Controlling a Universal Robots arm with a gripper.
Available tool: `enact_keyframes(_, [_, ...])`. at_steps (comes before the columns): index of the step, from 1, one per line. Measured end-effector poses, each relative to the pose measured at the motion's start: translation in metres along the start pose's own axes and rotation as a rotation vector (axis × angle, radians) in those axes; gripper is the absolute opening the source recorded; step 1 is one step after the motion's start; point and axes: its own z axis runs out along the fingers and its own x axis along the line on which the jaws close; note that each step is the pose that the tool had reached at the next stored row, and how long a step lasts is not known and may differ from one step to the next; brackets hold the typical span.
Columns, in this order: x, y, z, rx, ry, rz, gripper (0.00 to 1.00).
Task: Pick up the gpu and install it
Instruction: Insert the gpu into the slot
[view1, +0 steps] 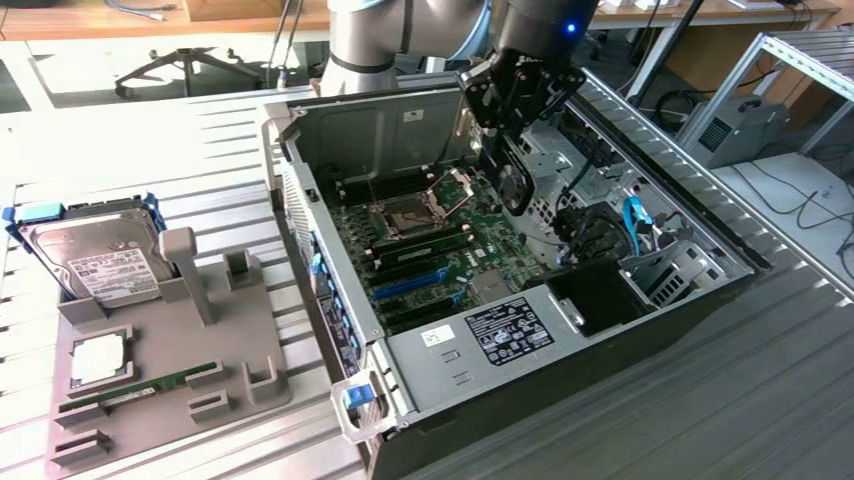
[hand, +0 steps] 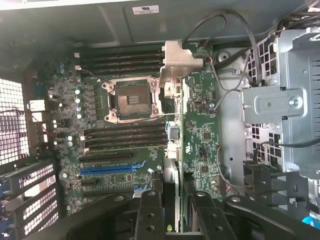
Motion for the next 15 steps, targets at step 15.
enact_keyframes(15, [0.0, 0.0, 0.0, -0.0011, 0.0014, -0.04, 0.27])
